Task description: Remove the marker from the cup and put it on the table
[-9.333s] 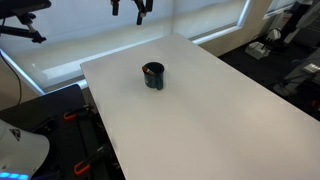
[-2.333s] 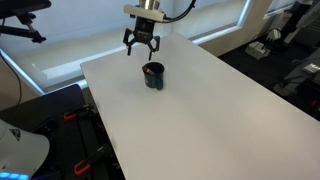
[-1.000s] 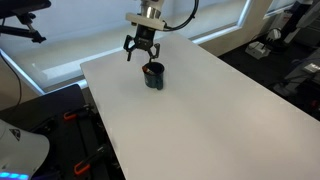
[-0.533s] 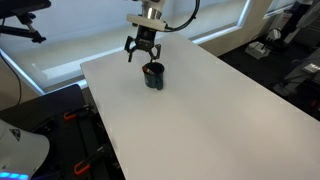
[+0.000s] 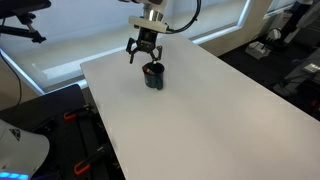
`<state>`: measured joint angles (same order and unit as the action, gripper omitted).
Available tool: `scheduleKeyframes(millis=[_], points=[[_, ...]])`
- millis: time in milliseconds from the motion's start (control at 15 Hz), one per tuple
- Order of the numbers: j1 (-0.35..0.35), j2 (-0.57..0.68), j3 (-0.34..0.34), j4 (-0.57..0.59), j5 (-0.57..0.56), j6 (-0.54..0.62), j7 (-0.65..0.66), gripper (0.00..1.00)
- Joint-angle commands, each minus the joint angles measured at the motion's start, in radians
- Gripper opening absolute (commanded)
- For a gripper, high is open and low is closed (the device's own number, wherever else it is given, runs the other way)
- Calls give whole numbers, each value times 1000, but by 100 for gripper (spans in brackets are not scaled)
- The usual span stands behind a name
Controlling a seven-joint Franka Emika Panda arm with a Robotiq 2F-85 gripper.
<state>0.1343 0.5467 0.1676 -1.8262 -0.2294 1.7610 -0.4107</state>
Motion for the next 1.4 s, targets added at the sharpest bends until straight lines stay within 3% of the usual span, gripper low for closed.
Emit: scheduleKeyframes(millis=[0,1333], points=[[0,2,1,3,0,-2,1,100],[-8,51,-16,43,-41,29,-17,100]])
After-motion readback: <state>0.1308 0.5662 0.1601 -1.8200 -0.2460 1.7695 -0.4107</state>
